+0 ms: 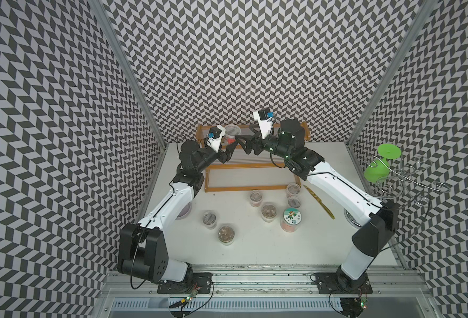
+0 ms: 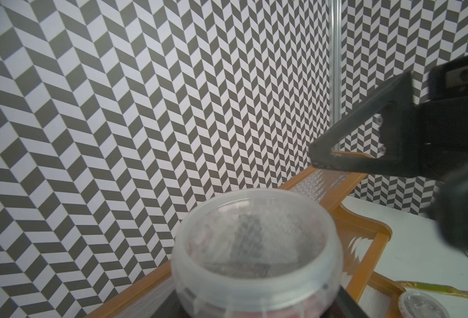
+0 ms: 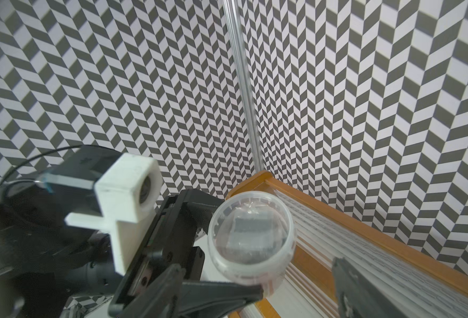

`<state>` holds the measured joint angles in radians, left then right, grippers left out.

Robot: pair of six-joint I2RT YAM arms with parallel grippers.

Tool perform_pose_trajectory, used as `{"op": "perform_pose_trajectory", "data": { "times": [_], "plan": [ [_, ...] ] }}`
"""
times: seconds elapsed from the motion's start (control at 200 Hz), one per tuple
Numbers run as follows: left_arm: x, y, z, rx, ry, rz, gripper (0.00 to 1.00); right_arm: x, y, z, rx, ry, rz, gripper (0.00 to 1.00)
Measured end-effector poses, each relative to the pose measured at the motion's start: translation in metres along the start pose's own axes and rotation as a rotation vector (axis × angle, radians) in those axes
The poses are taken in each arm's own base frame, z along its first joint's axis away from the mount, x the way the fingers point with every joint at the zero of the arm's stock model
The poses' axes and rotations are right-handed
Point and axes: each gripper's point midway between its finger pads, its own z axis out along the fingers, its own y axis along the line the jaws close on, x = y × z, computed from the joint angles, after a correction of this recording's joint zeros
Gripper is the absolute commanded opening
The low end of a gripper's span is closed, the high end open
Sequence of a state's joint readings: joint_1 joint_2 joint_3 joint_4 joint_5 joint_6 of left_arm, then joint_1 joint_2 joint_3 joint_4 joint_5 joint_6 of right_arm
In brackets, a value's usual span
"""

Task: Place the seed container on the shelf
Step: Pick up the seed jar at the center of the board, then place the seed jar on the shelf.

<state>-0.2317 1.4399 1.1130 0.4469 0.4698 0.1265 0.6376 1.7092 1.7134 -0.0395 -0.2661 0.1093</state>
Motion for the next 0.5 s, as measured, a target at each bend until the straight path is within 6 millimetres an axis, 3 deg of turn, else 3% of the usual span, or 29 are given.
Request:
{"op": "perform_pose_trajectory", "data": {
  "times": [0.275,0.501],
  "plan": [
    [-0.01,0.031,-0.002,-0.17,-0.045,-0.044,0.68,-0.02,-0.025,-0.049,0.089,-0.089,0.024,0.86],
    [0.017,0.058,0.005,-0.312,-0.01,-0.086,0.66,-0.002,-0.031,-0.079,0.132,-0.075,0.039,0.86]
  ]
}}
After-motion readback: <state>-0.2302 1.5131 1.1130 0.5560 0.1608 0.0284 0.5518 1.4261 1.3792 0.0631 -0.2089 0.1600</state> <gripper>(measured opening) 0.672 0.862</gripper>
